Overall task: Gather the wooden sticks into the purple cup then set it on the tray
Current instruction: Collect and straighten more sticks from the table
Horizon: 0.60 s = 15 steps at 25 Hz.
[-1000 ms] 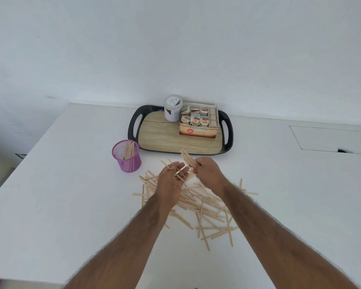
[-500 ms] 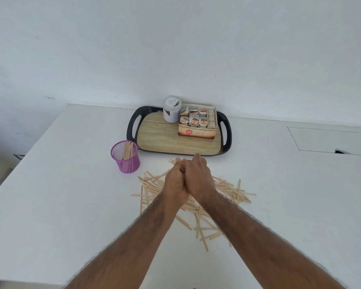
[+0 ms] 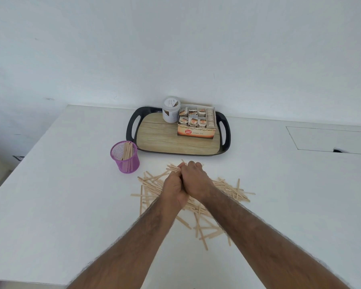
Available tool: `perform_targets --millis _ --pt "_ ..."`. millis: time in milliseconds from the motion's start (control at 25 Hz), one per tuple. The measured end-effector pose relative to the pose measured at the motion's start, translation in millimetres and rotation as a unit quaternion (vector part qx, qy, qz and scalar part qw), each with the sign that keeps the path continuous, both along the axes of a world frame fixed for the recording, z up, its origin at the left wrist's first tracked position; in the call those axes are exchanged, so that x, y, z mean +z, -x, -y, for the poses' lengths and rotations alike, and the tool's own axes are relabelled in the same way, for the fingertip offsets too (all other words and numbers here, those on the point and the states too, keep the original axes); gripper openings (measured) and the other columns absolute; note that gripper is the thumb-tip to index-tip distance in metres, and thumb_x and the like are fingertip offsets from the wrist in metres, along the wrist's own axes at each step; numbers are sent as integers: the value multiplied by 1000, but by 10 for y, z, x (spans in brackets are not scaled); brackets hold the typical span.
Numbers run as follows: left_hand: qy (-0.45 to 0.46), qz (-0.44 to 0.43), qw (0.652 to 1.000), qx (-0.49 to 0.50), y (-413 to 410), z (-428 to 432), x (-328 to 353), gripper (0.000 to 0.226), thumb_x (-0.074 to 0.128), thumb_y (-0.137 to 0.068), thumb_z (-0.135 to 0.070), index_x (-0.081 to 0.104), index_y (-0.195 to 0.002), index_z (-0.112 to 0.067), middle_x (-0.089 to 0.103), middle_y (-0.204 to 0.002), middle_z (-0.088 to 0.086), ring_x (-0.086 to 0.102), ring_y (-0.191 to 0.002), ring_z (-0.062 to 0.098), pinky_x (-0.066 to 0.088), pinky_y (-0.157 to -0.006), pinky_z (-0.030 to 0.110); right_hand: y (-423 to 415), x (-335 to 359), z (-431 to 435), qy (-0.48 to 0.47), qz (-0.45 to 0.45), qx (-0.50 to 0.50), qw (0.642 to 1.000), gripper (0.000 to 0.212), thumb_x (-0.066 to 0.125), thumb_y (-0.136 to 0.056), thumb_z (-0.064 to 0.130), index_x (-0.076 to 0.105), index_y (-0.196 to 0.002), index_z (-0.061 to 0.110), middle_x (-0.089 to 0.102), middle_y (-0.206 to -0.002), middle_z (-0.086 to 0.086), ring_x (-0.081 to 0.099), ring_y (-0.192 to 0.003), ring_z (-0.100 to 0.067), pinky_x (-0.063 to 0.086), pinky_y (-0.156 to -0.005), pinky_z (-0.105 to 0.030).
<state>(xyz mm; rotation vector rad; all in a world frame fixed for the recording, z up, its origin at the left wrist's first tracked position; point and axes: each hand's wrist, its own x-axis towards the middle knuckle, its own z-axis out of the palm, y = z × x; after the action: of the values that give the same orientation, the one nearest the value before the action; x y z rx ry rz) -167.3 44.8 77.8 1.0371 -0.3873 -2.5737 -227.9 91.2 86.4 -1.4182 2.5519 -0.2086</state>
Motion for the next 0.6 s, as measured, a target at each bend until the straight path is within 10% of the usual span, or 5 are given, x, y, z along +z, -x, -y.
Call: perform_targets --millis 320,600 --pt "132 -18 991 -29 44 55 155 35 50 -107 -29 69 -119 -2 73 -120 13 68 -115 25 52 -106 43 187 129 -1 126 112 -79 982 12 44 -103 21 52 -104 12 65 -93 -3 61 -86 -26 52 -74 -42" --pt "4 -62 998 -1 5 -4 -19 83 19 -104 -65 65 -127 1 68 -132 19 59 -128 33 38 -117 47 307 510 -9 509 512 -175 669 14 47 -106 13 58 -99 13 54 -68 1 47 -57 -13 45 -54 -27"
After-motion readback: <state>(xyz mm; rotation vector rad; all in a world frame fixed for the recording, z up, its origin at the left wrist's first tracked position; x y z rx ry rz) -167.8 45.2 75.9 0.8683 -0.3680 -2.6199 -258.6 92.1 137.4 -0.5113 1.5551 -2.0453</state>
